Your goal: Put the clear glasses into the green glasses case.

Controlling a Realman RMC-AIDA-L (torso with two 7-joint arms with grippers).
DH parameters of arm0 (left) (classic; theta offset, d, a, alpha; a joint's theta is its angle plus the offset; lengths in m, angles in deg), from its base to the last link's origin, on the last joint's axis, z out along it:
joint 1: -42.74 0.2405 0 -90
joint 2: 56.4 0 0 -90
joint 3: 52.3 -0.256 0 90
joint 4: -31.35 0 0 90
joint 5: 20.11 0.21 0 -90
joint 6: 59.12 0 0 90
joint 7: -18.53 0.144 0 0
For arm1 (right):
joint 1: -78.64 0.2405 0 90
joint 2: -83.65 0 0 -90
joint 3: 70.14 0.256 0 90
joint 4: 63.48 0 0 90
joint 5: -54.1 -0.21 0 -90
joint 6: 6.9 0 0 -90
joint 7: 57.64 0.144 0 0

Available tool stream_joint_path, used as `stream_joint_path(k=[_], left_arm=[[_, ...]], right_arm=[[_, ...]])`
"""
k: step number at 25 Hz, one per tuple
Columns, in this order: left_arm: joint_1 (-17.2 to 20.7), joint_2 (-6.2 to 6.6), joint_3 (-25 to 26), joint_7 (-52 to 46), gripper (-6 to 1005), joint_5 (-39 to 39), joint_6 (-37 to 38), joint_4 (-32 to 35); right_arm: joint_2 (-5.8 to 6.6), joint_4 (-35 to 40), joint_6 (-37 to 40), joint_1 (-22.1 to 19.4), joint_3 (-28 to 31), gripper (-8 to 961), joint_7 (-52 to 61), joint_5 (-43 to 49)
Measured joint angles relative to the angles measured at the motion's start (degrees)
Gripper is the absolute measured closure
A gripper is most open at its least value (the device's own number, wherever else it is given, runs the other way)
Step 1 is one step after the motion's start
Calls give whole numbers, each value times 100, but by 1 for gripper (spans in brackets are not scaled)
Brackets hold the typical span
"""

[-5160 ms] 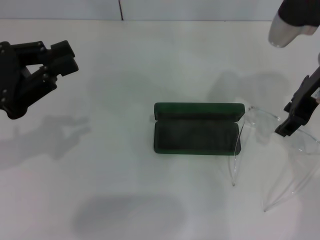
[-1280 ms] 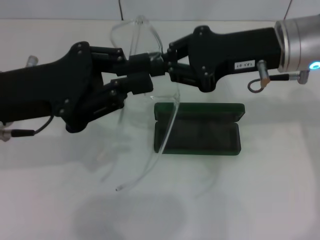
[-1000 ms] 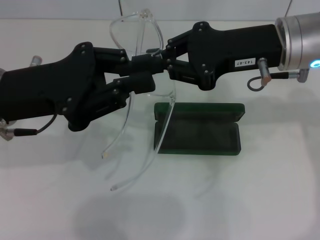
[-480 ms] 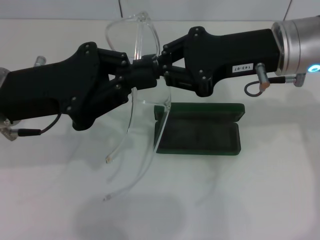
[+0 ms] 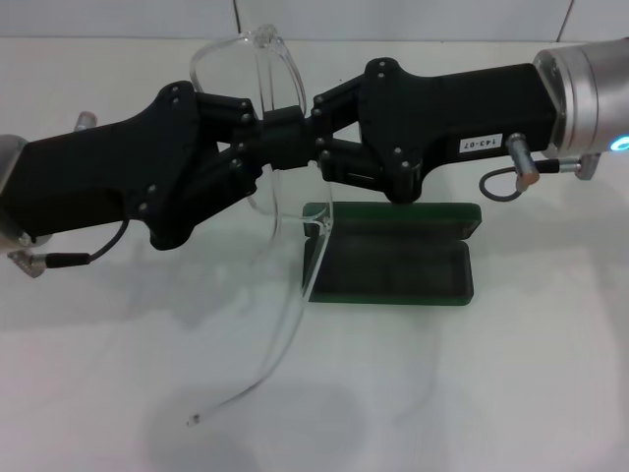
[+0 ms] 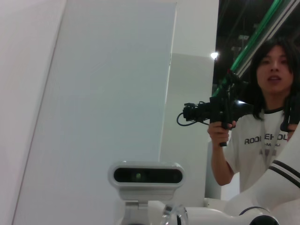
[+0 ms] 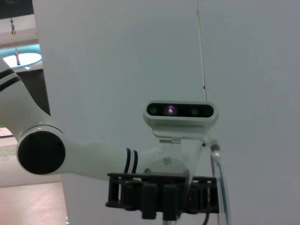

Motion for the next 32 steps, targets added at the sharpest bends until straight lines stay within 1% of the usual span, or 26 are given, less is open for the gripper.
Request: stream_joint_path(k=[7, 19, 32], left_arm=[[29, -1, -1, 20, 928, -1, -47, -39], [74, -32, 8, 91, 928, -1, -48, -47], [70, -39, 17, 150, 928, -6, -70, -46]], right_arm=[[-3, 1, 58, -30, -4, 866, -15, -29], [-2, -31, -30, -201, 28, 865, -174, -75], [-11, -76, -67, -163, 13, 867, -229, -112]])
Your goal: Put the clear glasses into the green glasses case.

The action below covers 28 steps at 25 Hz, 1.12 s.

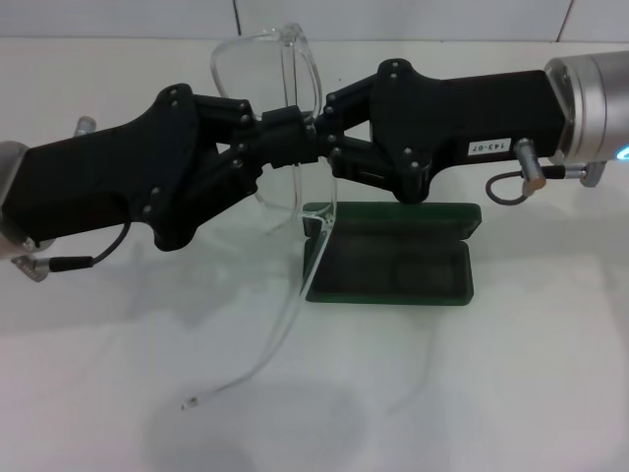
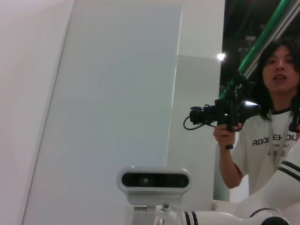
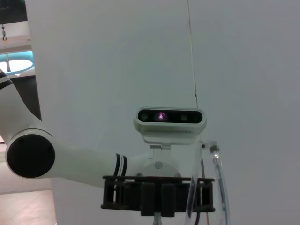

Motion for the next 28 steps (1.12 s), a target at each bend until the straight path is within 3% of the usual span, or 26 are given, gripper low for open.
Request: stream_joint_path(k=[28], left_arm=[[7, 21, 8, 196, 927, -53, -222, -170]], right_arm=[[0, -11, -135, 87, -158, 866, -75, -3]])
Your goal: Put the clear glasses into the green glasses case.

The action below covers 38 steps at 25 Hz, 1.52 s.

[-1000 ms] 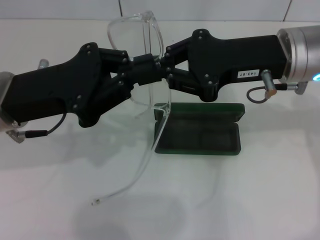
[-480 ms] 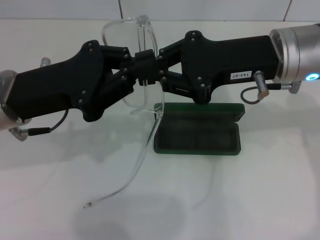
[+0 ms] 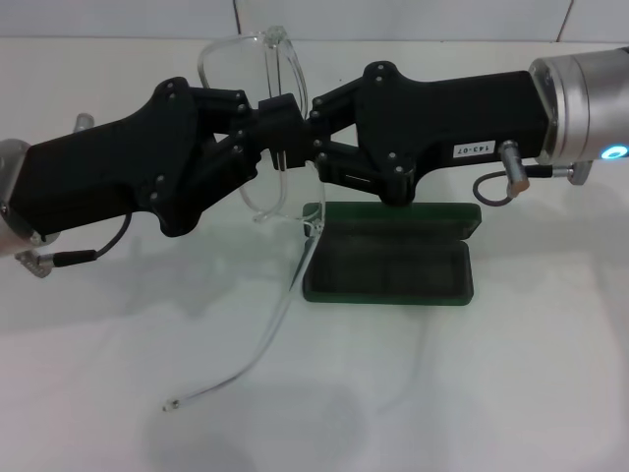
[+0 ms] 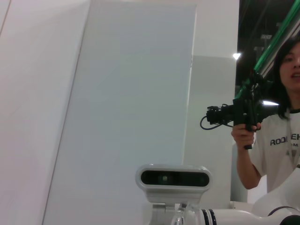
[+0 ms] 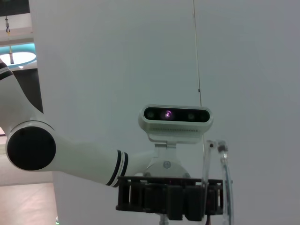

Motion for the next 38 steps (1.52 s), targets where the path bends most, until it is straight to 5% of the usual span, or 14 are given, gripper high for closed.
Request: stream_joint_path(k=[16, 31, 38], left_arm=[[84, 54, -63, -14, 928, -26, 399, -10], [376, 293, -17, 19, 928, -248, 394, -6], [357, 308, -22, 40, 927, -237, 394, -9]], right_arm=[[42, -285, -97, -162, 171, 866, -326, -254], [61, -294, 1050, -805, 2308, 867, -397, -376], [73, -562, 1514, -925, 2608, 867, -397, -959]])
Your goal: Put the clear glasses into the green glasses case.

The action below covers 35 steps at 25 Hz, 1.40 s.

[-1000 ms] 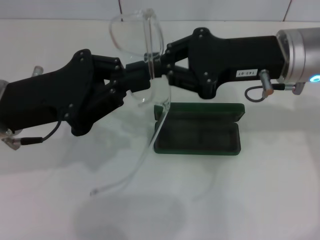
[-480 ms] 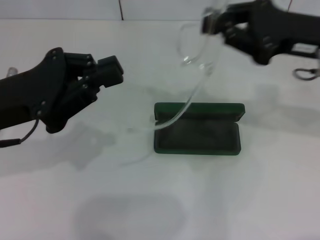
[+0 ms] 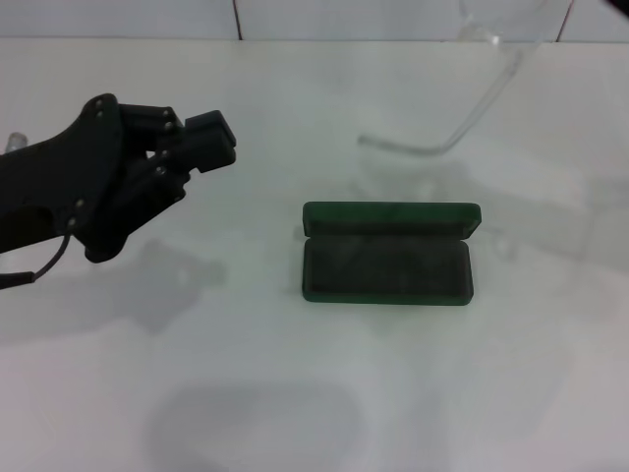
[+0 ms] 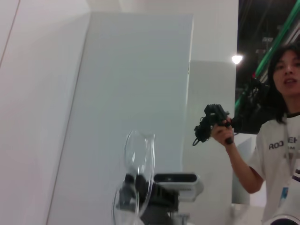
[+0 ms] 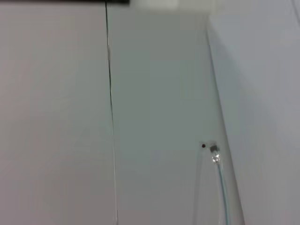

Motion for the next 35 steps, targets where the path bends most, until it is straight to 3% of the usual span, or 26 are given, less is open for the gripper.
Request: stream_joint_path(k=[4, 10, 15, 23, 35], left_arm=[[-93, -50, -46, 1, 927, 96, 0, 9], [-282, -115, -455, 9, 927, 145, 0, 27], [-404, -239, -634, 61, 927, 127, 0, 30], [-417, -322, -636, 239, 928, 46, 8, 30], [-420, -279, -596, 379, 928, -217, 8, 30]], right_arm=[[-25, -330, 142, 122, -37, 867, -90, -423], [-56, -1537, 136, 841, -170, 867, -638, -724], [-54, -2138, 31, 1222, -301, 867, -968, -683], [-72, -2204, -414, 1268, -996, 867, -1118, -732], [-74, -2258, -449, 1228, -1444, 866, -1163, -703]])
